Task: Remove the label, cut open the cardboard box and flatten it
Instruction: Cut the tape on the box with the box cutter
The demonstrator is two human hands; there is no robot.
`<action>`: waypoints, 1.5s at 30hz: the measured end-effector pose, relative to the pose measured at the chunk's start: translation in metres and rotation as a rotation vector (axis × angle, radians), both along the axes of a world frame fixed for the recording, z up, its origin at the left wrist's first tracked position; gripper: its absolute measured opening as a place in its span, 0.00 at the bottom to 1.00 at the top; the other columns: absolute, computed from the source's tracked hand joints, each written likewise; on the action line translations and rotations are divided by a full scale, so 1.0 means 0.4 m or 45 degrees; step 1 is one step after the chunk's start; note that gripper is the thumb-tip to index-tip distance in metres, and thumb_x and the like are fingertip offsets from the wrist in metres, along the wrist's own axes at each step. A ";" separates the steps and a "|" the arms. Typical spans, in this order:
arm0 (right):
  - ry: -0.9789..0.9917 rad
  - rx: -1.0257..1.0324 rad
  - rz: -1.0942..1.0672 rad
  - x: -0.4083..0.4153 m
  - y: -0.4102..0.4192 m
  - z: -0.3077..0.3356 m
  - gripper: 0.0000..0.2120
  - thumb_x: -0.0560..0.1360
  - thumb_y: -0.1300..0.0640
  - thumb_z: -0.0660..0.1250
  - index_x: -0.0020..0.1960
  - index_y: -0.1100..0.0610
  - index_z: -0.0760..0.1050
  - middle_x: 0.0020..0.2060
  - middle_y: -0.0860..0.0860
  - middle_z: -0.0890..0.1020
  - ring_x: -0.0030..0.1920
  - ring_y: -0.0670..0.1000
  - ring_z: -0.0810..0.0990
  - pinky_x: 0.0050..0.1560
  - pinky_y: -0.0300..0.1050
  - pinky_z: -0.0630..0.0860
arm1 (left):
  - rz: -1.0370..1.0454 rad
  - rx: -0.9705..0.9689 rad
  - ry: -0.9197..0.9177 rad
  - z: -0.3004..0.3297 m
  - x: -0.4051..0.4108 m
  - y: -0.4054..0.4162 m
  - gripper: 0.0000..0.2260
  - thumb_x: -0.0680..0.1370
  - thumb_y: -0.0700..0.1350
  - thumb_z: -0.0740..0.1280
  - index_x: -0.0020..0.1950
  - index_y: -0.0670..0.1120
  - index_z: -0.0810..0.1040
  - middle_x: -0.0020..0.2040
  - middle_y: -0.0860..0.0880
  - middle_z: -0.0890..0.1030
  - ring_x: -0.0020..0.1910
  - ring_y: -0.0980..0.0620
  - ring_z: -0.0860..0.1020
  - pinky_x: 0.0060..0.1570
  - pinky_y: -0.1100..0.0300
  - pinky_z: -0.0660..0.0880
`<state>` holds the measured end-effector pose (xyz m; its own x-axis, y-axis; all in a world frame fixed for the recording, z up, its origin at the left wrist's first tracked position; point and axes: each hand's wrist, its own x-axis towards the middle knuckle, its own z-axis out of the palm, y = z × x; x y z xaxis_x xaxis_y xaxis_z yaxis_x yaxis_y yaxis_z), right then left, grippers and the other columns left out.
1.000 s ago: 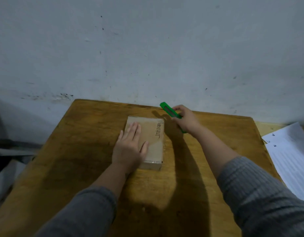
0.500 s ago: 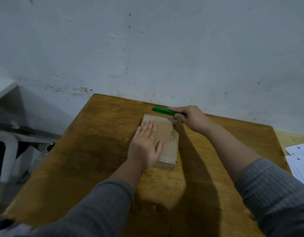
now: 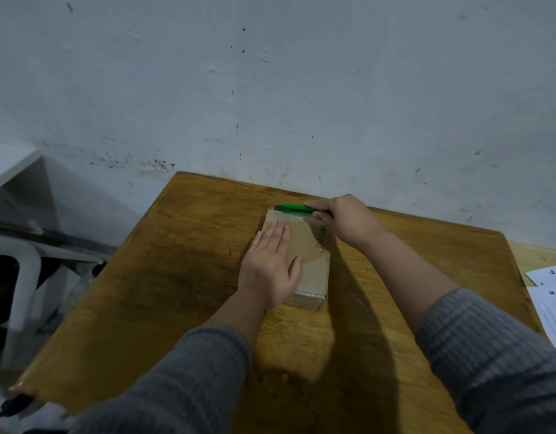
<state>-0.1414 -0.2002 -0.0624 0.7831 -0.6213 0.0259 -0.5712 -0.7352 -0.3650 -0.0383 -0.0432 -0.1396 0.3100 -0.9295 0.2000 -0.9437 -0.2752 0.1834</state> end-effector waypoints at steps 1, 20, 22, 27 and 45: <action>0.017 -0.017 -0.001 0.004 0.001 0.001 0.16 0.80 0.54 0.59 0.66 0.48 0.73 0.50 0.55 0.84 0.30 0.44 0.69 0.29 0.39 0.63 | 0.001 0.005 -0.001 0.001 0.000 0.001 0.31 0.79 0.59 0.47 0.77 0.41 0.55 0.78 0.45 0.56 0.77 0.51 0.52 0.74 0.57 0.41; 0.273 -0.198 -0.049 -0.064 -0.021 0.047 0.16 0.80 0.56 0.58 0.66 0.47 0.73 0.52 0.55 0.83 0.40 0.52 0.75 0.37 0.44 0.69 | 0.058 0.172 0.063 0.024 -0.009 -0.004 0.31 0.80 0.59 0.47 0.78 0.43 0.46 0.79 0.47 0.48 0.77 0.53 0.45 0.74 0.56 0.39; 0.299 -0.184 -0.069 -0.086 -0.025 0.045 0.16 0.80 0.56 0.58 0.66 0.47 0.73 0.51 0.54 0.83 0.39 0.51 0.75 0.36 0.45 0.70 | 0.055 0.200 0.069 0.027 -0.011 -0.005 0.31 0.80 0.59 0.46 0.78 0.44 0.45 0.79 0.48 0.46 0.77 0.53 0.44 0.75 0.55 0.39; 0.309 -0.179 -0.102 -0.117 -0.021 0.046 0.17 0.80 0.56 0.58 0.67 0.47 0.71 0.45 0.53 0.81 0.37 0.51 0.75 0.32 0.42 0.68 | 0.055 0.250 0.068 0.035 -0.011 -0.005 0.31 0.80 0.59 0.44 0.78 0.44 0.43 0.79 0.48 0.45 0.77 0.53 0.43 0.75 0.54 0.40; 0.142 -0.173 -0.217 -0.209 -0.026 0.046 0.16 0.79 0.55 0.58 0.66 0.47 0.73 0.45 0.53 0.83 0.29 0.45 0.70 0.26 0.40 0.63 | 0.041 0.263 0.071 0.045 -0.014 -0.002 0.31 0.81 0.59 0.46 0.78 0.45 0.43 0.79 0.48 0.44 0.77 0.53 0.42 0.75 0.55 0.39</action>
<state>-0.2249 -0.2108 -0.0439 0.6701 -0.7413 0.0378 -0.7222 -0.6629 -0.1972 -0.0438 -0.0441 -0.1214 0.3457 -0.9383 -0.0119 -0.9237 -0.3425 0.1716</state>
